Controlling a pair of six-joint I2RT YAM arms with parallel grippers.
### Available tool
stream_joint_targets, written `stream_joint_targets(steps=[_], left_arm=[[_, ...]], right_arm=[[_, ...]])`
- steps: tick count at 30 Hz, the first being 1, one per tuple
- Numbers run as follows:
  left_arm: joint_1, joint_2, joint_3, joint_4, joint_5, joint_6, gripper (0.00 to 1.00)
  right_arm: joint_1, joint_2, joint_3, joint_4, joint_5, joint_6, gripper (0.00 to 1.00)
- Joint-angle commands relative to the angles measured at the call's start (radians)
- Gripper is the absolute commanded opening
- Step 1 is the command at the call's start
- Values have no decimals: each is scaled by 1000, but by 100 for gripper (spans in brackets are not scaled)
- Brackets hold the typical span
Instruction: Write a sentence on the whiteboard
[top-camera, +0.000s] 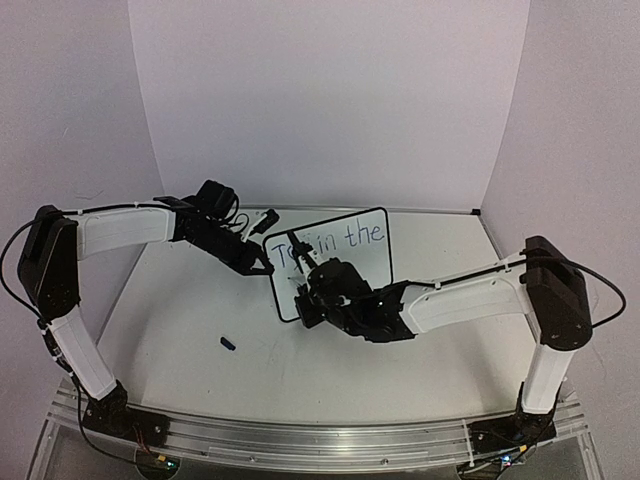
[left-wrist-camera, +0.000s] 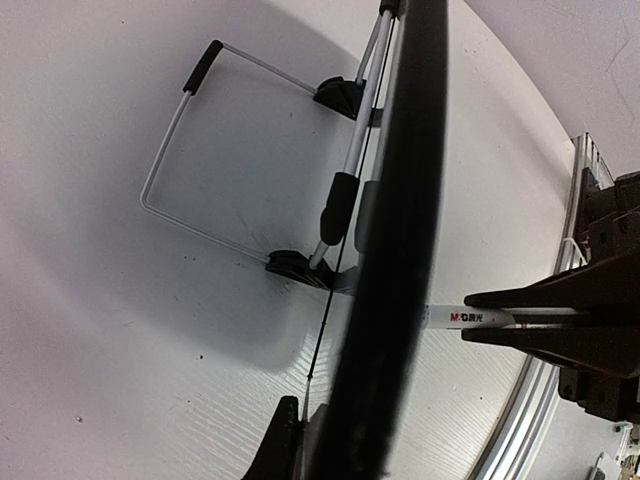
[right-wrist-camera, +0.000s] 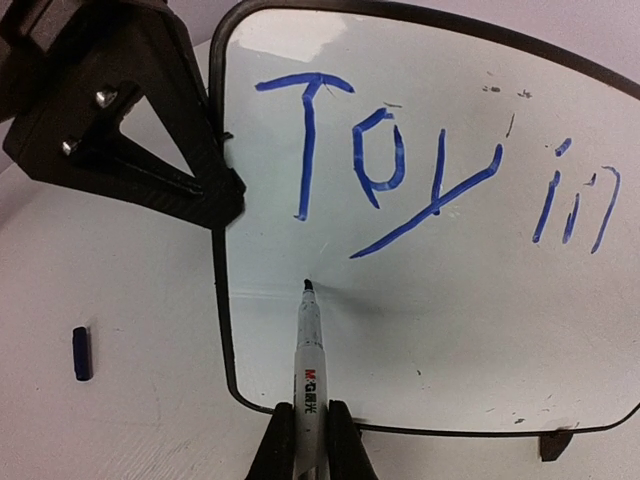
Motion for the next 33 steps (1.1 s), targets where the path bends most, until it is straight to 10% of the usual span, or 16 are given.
stream_joint_targets(steps=[1,33], left_arm=[[-12,22,25,-33,-53,-2,0],[-11,23,26,-37,-62,0,0]], right_arm=[[-11,25,49,5,8,-12,0],[0,13,34,-45,0,-26,0]])
